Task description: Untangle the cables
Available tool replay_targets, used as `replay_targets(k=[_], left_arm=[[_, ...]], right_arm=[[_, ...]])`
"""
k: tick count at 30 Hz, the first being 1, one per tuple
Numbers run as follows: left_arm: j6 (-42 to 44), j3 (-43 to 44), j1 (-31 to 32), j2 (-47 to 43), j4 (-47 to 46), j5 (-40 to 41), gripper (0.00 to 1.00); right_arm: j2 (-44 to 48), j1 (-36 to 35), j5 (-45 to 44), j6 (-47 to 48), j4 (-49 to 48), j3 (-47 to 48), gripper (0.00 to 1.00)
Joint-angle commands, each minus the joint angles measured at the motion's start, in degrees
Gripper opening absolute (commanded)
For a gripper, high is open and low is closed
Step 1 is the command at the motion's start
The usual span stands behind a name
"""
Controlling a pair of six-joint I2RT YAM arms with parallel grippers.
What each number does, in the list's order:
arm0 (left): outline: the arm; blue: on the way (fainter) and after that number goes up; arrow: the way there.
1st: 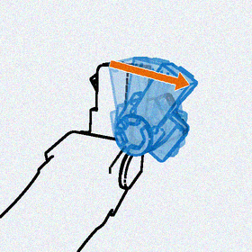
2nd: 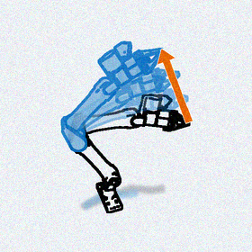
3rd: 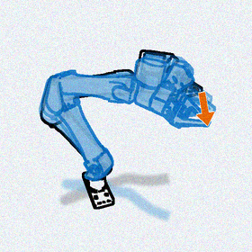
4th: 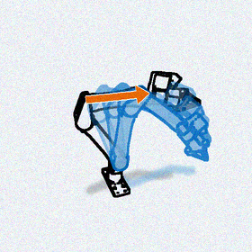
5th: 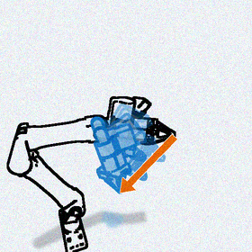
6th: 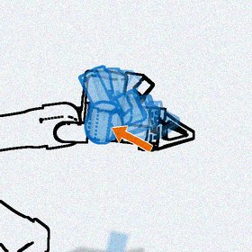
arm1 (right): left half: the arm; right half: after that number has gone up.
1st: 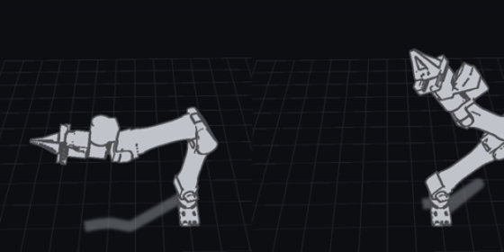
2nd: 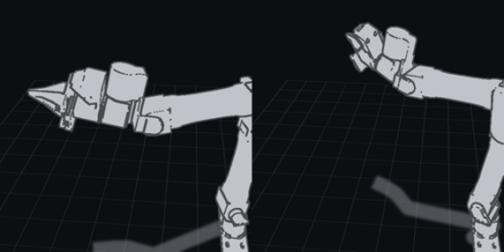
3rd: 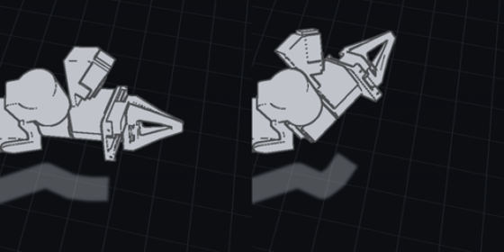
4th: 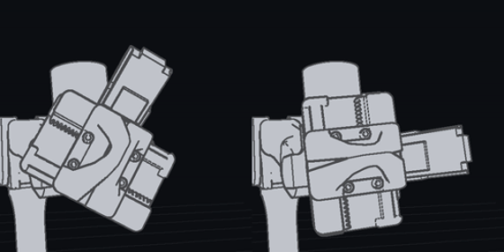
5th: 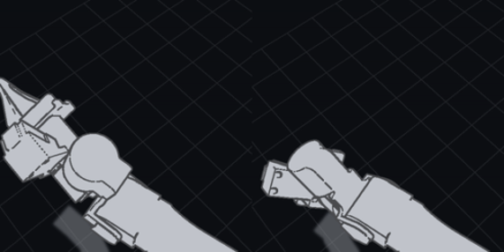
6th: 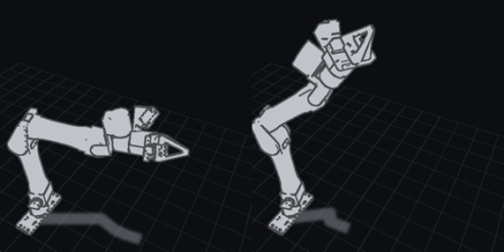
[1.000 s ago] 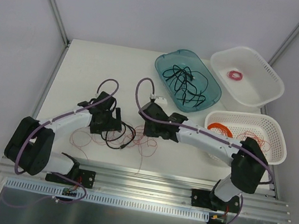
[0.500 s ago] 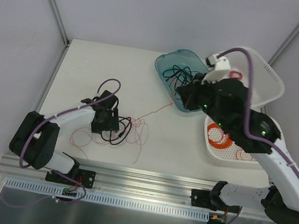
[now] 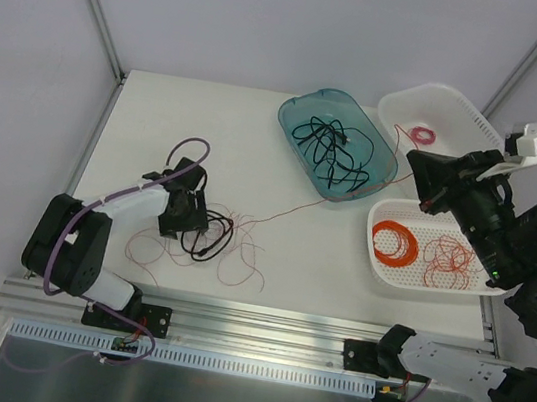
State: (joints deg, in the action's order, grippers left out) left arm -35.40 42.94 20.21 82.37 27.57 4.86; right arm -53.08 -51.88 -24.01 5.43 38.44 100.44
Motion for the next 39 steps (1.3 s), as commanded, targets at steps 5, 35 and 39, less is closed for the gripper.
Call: replay_targets(k=[5,35,39], left_arm=[[-0.9,-1.63,-7.1,2.09,-1.12,6.38,0.7],[14.73,7.69,-13.97,-21.09,5.04,2.26,0.99],[17.73,4.1,-13.97,-28.65,4.25,2.96,0.99]], right_arm=[[2.36,0.2,-4.29,4.58,1.03,2.29,0.01],[-2.37,0.28,3.09,2.92,1.74,-2.17,0.01],[-4.31,0.37,2.39,3.8,-1.78,-9.11,0.01]])
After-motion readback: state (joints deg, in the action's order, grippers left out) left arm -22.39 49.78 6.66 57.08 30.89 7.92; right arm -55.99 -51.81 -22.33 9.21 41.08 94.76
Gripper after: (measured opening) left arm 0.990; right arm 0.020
